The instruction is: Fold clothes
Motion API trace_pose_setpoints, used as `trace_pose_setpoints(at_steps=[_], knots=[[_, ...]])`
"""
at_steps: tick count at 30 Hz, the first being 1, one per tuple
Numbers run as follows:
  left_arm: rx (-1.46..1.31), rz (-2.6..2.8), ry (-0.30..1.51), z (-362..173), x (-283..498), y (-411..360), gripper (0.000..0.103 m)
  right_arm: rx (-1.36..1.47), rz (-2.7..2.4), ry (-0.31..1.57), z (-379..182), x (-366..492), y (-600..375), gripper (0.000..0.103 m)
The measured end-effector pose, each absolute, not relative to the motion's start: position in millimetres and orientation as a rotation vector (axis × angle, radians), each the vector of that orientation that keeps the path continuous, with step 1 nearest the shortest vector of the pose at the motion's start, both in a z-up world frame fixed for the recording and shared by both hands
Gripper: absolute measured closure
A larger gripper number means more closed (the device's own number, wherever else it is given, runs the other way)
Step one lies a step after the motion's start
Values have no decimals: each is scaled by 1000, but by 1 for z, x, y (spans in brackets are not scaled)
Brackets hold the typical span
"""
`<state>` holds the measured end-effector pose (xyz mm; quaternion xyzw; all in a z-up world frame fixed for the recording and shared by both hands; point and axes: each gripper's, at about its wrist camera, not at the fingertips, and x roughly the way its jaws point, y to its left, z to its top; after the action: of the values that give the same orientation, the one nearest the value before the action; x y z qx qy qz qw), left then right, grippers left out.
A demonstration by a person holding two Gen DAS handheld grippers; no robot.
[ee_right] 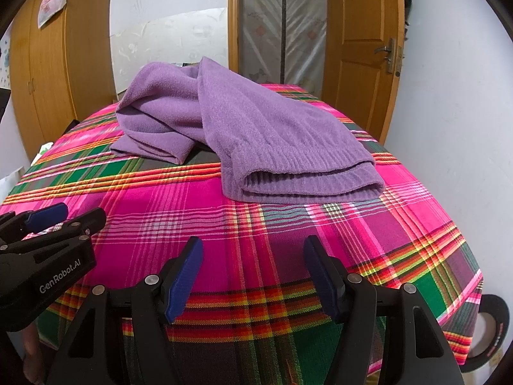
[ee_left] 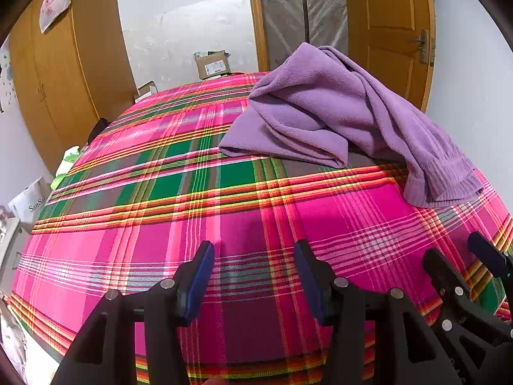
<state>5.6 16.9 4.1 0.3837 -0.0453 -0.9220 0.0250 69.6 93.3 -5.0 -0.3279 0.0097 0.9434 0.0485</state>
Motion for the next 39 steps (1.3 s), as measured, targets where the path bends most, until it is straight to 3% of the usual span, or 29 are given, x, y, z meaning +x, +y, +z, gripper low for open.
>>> trace_pose_setpoints(at_steps=[15, 22, 39], knots=[[1174, -2876, -135, 3, 14, 13, 51, -996, 2867, 29, -5, 67, 93, 33], [1216, -2905, -6, 1, 11, 1, 51, -1019, 2851, 34, -4, 65, 93, 33], [1310, -2887, -9, 4, 5, -6, 49, -1138, 2776, 46, 2, 53, 92, 32]])
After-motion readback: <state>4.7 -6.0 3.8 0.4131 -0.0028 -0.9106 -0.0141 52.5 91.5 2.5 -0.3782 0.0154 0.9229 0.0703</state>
